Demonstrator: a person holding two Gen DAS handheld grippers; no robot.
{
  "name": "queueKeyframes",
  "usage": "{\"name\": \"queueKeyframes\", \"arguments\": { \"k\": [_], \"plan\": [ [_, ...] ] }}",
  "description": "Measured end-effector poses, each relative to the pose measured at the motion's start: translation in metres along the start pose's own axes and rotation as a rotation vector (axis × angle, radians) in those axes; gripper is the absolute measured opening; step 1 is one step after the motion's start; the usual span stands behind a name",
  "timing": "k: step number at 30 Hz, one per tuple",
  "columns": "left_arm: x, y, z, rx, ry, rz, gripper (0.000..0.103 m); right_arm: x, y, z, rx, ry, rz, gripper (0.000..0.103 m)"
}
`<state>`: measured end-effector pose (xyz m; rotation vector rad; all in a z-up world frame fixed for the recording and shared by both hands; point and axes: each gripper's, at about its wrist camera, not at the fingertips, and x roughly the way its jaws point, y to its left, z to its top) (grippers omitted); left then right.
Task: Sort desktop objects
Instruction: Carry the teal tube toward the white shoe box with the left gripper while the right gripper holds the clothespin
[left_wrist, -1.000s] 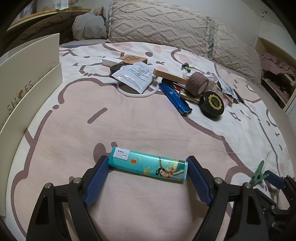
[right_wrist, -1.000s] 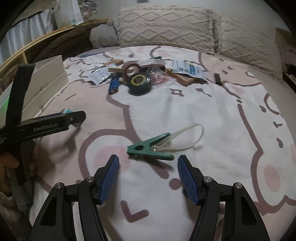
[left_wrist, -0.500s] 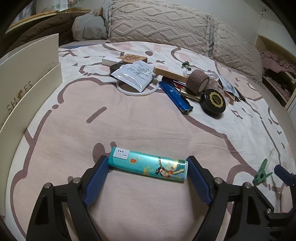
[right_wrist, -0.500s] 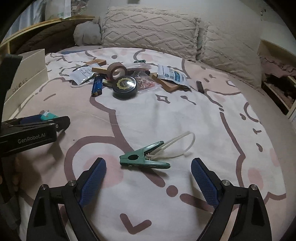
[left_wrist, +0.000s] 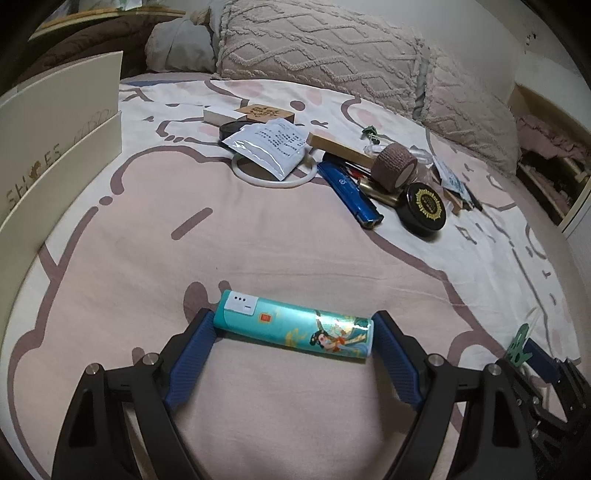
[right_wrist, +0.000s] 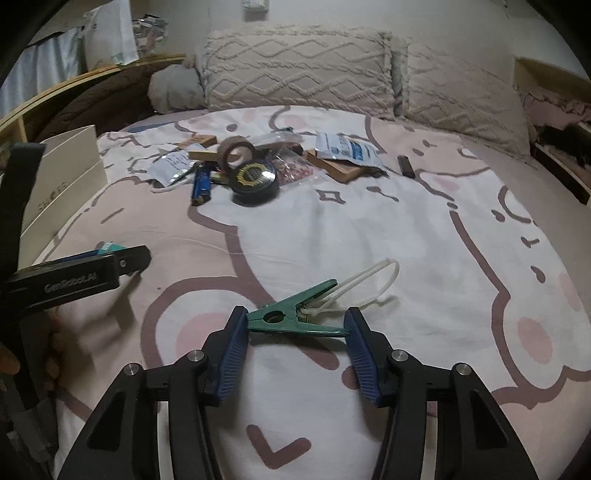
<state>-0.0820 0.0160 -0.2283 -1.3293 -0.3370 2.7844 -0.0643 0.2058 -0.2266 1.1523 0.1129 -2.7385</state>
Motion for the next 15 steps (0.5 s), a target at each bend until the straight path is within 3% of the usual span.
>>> {"name": "queueKeyframes", "arguments": {
  "k": [15],
  "plan": [
    [-0.009, 0.002, 0.001, -0.010, -0.045, -0.031, 0.084, -0.012, 0.005, -0.002, -0.022, -0.081, -0.011, 0.054]
  ]
}}
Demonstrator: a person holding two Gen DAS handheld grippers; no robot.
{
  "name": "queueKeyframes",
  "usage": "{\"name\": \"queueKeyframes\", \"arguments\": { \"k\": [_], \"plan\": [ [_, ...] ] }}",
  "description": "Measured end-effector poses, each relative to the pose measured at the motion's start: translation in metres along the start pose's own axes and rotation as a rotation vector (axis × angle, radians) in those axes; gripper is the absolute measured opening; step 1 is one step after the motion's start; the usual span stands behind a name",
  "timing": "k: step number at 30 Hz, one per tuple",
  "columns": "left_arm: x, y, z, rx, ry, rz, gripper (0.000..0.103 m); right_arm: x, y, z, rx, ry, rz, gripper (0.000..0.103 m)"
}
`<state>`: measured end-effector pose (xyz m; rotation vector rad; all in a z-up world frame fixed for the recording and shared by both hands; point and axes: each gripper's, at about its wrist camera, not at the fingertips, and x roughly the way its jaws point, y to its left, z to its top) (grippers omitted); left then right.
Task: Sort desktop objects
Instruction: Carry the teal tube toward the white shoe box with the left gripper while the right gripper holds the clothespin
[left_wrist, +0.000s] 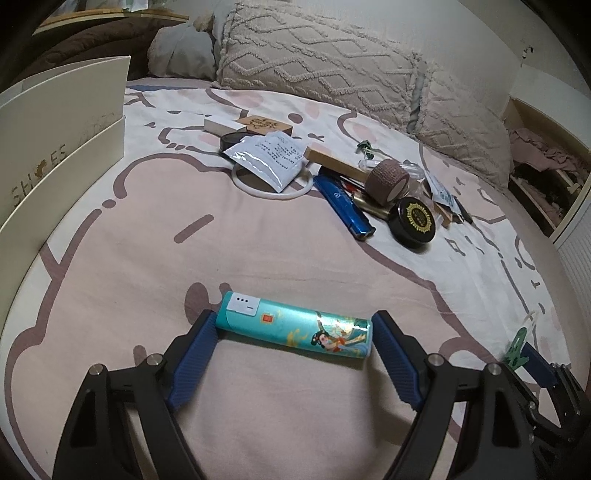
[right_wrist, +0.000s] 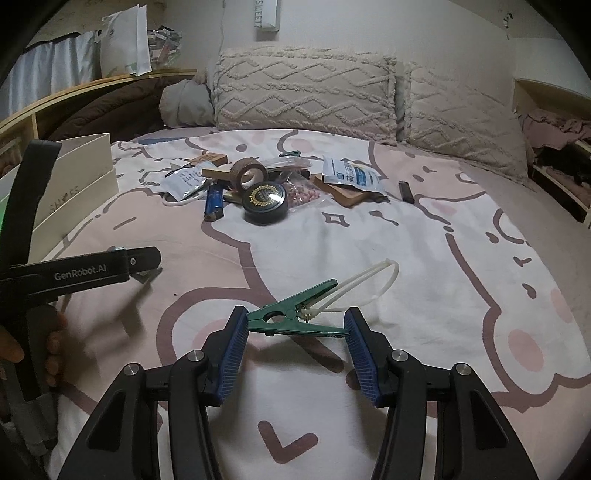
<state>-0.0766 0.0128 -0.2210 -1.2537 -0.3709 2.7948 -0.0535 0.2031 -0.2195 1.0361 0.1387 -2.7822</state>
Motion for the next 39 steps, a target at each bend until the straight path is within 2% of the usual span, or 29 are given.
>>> {"name": "queueKeyframes", "arguments": {
  "k": [8, 20, 30, 39],
  "plan": [
    [-0.006, -0.008, 0.001, 0.042, -0.032, 0.006, 0.084, -0.003, -0.009, -0.001, 0.040, -0.015, 0.015, 0.054],
    [-0.024, -0.013, 0.005, 0.040, -0.067, -0.003, 0.084, -0.006, -0.007, -0.003, 0.032, -0.013, -0.008, 0.054],
    [-0.050, -0.012, 0.017, 0.052, -0.157, 0.013, 0.084, -0.012, -0.006, 0.003, 0.031, -0.003, 0.025, 0.054],
    [-0.086, -0.012, 0.029, 0.078, -0.276, 0.020, 0.084, -0.035, -0.005, 0.027, 0.061, -0.078, 0.044, 0.054]
  ]
}}
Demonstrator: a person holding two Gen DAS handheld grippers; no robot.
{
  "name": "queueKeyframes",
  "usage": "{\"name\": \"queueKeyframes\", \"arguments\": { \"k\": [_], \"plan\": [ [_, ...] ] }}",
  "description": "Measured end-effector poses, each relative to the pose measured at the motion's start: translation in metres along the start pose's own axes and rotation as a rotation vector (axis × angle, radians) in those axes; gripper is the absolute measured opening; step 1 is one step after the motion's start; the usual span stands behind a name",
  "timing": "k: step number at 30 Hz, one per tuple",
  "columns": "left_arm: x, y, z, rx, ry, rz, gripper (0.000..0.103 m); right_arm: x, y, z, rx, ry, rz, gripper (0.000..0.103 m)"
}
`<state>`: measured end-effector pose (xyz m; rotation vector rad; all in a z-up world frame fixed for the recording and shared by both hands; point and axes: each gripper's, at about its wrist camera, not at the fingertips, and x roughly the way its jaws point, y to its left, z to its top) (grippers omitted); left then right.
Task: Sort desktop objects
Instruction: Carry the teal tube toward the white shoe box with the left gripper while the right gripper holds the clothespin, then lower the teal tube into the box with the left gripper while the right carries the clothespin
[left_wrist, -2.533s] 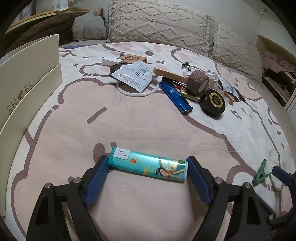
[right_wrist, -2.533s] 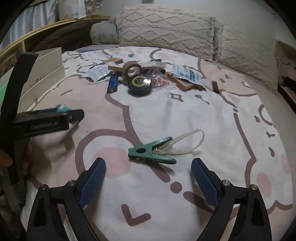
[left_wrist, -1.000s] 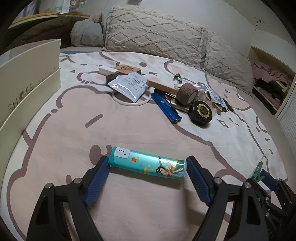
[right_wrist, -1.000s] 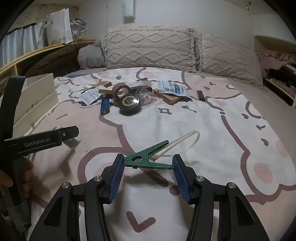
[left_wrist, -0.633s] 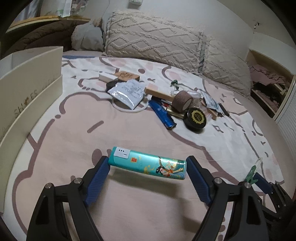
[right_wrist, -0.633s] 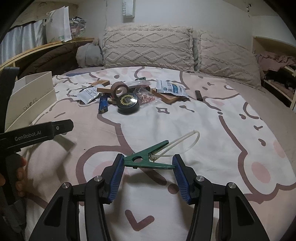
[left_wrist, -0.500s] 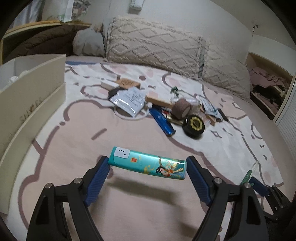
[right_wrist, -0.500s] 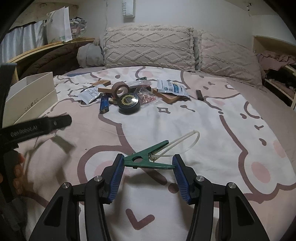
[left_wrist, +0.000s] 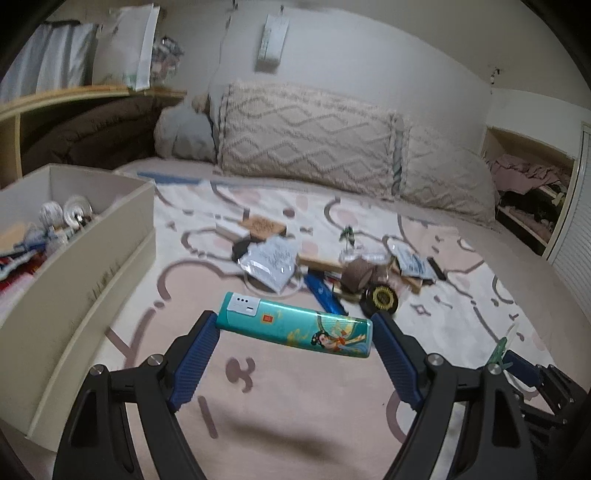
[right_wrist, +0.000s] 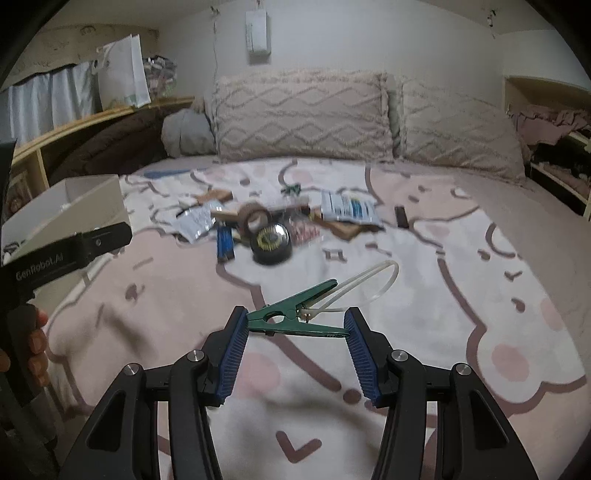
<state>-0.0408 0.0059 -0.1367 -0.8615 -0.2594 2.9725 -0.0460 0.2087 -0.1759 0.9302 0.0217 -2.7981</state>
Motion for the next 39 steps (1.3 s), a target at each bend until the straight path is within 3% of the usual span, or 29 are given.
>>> {"name": "queueKeyframes", "arguments": {
  "k": [14, 28, 32, 39],
  "plan": [
    [-0.036, 0.013, 0.035, -0.034, -0.105, -0.031, 0.084, -0.019, 0.017, 0.041, -0.020, -0.075, 0.000, 0.054],
    [-0.076, 0.049, 0.111, -0.052, -0.249, 0.015, 0.084, -0.028, 0.052, 0.104, -0.038, -0.157, 0.092, 0.054],
    [-0.083, 0.068, 0.108, -0.081, -0.271, 0.044, 0.084, -0.027, 0.068, 0.114, -0.053, -0.168, 0.128, 0.054],
    [-0.071, 0.110, 0.094, -0.161, -0.234, 0.100, 0.084, -0.014, 0.103, 0.121, -0.085, -0.145, 0.205, 0.054]
  ]
}}
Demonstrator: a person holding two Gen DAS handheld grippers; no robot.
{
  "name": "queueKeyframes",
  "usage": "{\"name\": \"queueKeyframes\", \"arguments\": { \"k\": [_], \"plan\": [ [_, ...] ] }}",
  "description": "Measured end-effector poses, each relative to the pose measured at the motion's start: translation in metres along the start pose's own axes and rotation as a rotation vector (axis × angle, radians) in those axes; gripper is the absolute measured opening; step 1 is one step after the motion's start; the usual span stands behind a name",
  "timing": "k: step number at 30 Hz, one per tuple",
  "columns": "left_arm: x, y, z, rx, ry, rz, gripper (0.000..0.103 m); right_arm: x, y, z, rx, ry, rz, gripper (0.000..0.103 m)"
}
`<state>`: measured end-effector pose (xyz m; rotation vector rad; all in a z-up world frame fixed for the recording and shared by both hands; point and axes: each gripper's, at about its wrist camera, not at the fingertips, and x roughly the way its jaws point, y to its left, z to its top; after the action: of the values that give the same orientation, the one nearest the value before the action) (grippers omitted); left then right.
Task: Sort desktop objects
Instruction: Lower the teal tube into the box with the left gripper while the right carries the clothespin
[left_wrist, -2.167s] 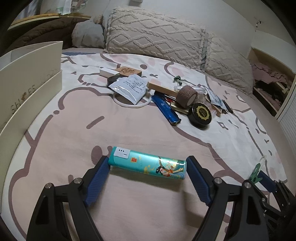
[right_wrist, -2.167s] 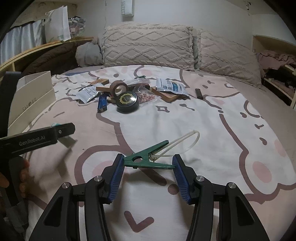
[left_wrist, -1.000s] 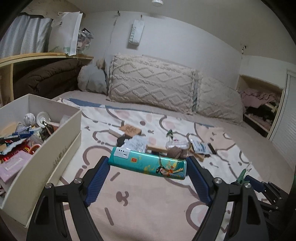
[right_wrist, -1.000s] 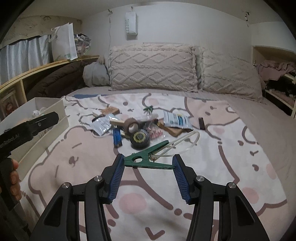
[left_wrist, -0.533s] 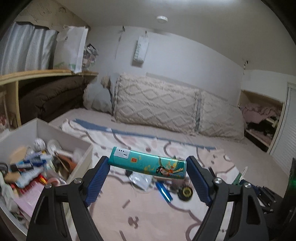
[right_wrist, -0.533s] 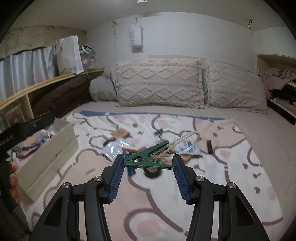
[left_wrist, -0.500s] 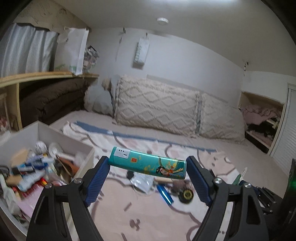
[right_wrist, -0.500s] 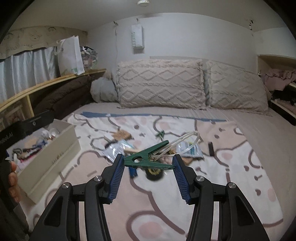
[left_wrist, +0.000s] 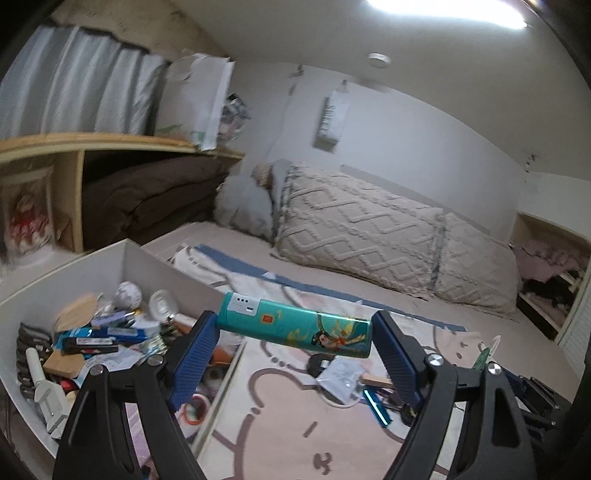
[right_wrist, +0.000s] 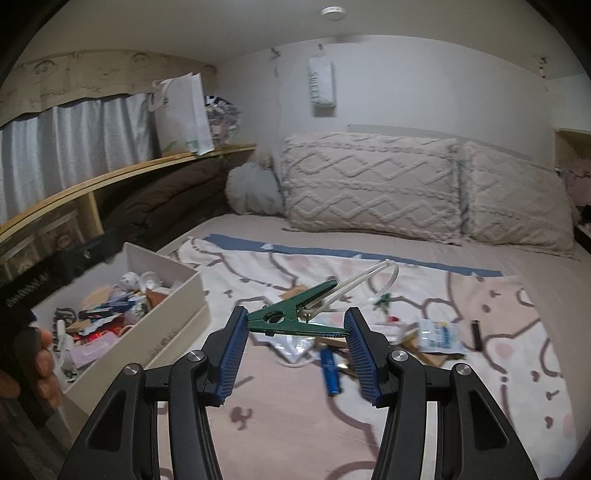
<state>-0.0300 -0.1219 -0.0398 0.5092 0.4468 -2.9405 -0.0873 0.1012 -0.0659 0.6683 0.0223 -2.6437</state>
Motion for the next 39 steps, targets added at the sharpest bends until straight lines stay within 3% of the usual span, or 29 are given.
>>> {"name": "queueKeyframes", "arguments": {
  "k": [16, 25, 39],
  "plan": [
    [-0.009, 0.088, 0.007, -0.083, -0.014, 0.181, 0.084, 0.052, 0.087, 0.026, -0.046, 0.043, 0.195, 0.054],
    [-0.021, 0.125, -0.001, -0.107, -0.016, 0.303, 0.084, 0.072, 0.121, 0.035, -0.070, 0.078, 0.248, 0.054],
    [-0.033, 0.163, -0.003, -0.160, 0.005, 0.382, 0.084, 0.097, 0.168, 0.054, -0.079, 0.129, 0.338, 0.054]
  ]
}}
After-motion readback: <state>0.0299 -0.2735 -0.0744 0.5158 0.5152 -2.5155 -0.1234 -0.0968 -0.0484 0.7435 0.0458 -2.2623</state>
